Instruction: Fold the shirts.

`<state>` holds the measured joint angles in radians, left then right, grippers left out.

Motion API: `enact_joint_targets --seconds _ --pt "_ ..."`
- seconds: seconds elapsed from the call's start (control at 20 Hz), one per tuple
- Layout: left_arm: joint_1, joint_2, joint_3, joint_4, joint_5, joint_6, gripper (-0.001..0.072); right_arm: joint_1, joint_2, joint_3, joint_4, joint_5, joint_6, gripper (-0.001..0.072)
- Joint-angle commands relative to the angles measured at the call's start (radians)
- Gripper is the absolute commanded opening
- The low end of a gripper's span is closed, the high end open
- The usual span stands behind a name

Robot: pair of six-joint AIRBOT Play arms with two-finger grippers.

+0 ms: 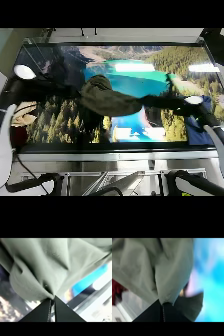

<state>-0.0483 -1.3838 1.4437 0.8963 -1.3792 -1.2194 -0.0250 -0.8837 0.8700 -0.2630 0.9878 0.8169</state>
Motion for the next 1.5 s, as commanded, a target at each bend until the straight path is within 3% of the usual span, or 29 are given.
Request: enact_joint_targets --seconds 0.0,0.3,0.55,0.7,0.95,1.15,1.35,1.4,1.45 --pt "0.074 0.209 0.120 -0.004 -0.036 -0.025 0.0011 -0.113 0.235 0.159 0.022 0.016 -0.017 0.0022" --pt "0.070 0.540 0.353 0.002 -0.002 -0.027 0.0011 -0.140 0.574 0.307 0.019 0.011 -0.037 0.0022" --pt "0.070 0.632 0.222 -0.001 0.062 -0.018 0.0011 -0.140 0.512 0.303 -0.024 0.113 -0.034 0.0022" --pt "0.069 0.536 0.054 -0.008 0.124 0.018 0.0011 -0.135 0.345 0.283 -0.024 0.187 -0.059 0.0022" --pt "0.069 0.228 -0.080 -0.027 0.322 0.052 0.0013 -0.027 -0.043 0.246 -0.021 0.187 -0.116 0.0022" --pt "0.070 -0.038 -0.085 -0.187 0.334 0.105 0.0016 0.084 -0.354 0.247 -0.018 0.148 -0.163 0.0023" --pt "0.093 -0.207 0.020 -0.210 0.281 0.104 0.0019 0.068 -0.463 0.251 0.031 0.026 -0.205 0.0023" --pt "0.103 -0.235 0.058 -0.209 0.233 0.104 0.0343 0.043 -0.458 0.256 0.032 0.007 -0.204 0.0056" --pt "0.111 -0.257 0.093 -0.208 0.180 0.098 0.0693 0.016 -0.450 0.265 0.032 0.016 -0.204 0.0289"
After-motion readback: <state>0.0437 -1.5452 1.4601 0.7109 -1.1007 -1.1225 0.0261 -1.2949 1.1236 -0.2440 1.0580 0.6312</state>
